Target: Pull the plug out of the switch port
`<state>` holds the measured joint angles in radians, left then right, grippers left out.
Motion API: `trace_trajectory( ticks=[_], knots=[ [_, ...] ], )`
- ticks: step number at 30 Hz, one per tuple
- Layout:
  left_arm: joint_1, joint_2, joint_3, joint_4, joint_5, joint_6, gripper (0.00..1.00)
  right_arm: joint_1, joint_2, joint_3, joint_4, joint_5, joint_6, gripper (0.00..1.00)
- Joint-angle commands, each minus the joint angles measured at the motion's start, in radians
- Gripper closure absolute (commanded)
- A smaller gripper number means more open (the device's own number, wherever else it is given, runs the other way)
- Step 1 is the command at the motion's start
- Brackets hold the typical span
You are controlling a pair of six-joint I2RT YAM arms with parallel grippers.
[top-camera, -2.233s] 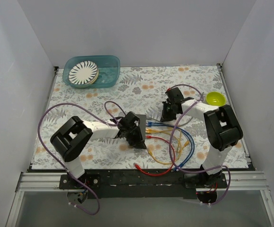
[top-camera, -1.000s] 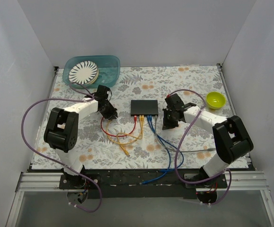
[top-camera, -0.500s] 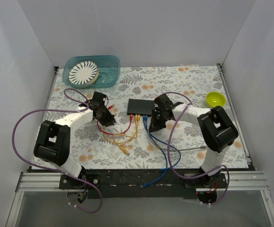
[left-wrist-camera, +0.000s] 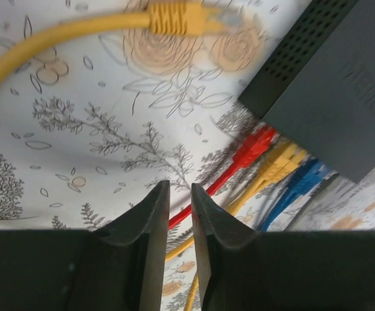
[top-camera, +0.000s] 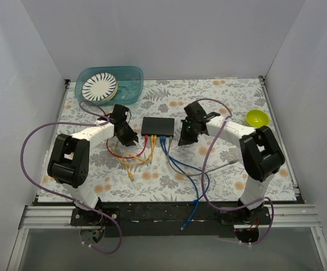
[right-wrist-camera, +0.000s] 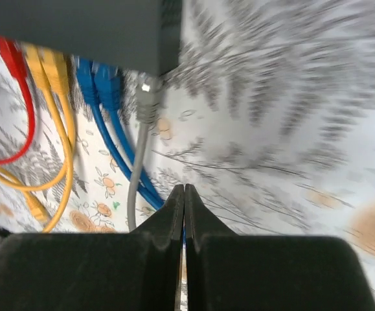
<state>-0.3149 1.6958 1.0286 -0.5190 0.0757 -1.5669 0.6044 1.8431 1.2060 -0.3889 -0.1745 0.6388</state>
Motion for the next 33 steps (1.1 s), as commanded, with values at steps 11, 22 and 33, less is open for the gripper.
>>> trace_trajectory(
  ticks=[11, 22, 33],
  knots=[
    [0.129, -0.085, -0.025, 0.143, 0.148, -0.099, 0.02, -0.106, -0.185, -0.122, 0.452, -0.282, 0.019, 0.56],
    [0.146, -0.226, -0.174, 0.321, 0.28, -0.033, 0.04, -0.107, 0.063, 0.188, 0.44, -0.341, 0.032, 0.26],
    [0.154, -0.269, -0.389, 0.596, 0.392, -0.18, 0.3, -0.107, 0.289, 0.257, 0.66, -0.453, 0.206, 0.52]
  ],
)
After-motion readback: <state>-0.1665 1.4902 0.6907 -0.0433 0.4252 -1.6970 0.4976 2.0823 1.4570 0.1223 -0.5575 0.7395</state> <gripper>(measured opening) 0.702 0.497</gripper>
